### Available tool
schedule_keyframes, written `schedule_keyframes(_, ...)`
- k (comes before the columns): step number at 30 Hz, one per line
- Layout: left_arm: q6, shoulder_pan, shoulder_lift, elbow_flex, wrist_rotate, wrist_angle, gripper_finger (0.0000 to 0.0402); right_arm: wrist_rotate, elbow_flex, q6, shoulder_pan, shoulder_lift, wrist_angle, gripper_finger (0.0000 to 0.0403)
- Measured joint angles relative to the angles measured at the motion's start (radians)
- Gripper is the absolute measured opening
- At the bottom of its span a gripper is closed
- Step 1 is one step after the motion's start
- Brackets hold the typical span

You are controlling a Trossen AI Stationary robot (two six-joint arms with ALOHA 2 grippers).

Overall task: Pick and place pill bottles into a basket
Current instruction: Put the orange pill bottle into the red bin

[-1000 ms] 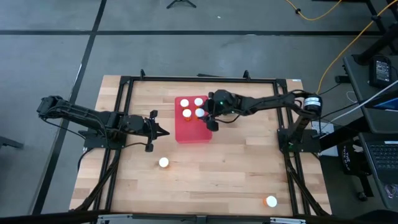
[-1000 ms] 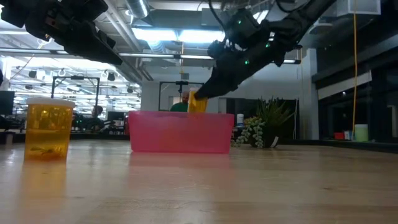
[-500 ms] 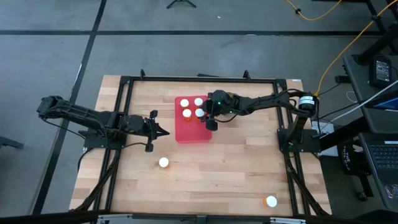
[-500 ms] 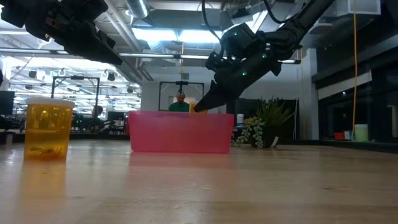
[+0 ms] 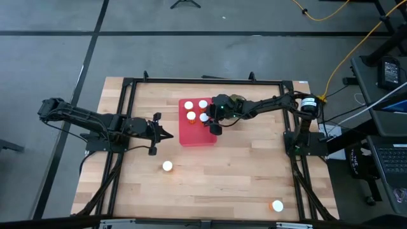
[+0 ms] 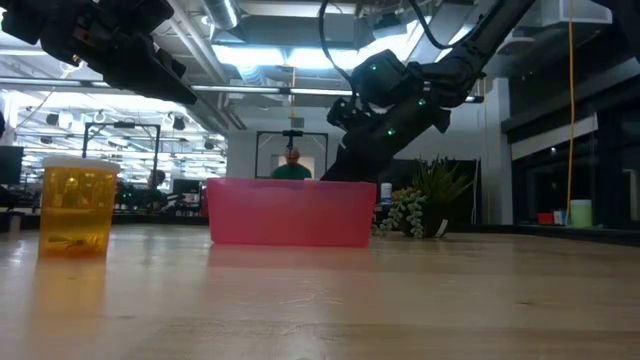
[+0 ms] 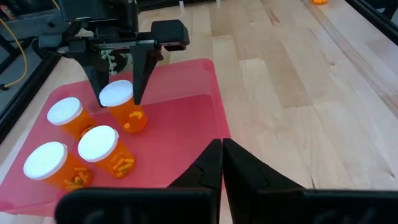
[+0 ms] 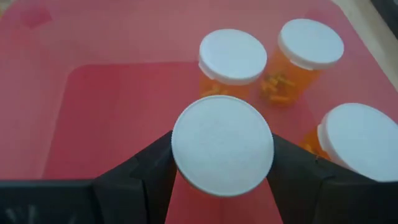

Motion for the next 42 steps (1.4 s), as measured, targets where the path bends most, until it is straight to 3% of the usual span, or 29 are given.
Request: schedule_keyframes(42,0.004,0.000,0.000,0.000,0.000,0.000,0.0009,-0.052,0.000,0.056,-0.045,0.000,-0.024,0.0218)
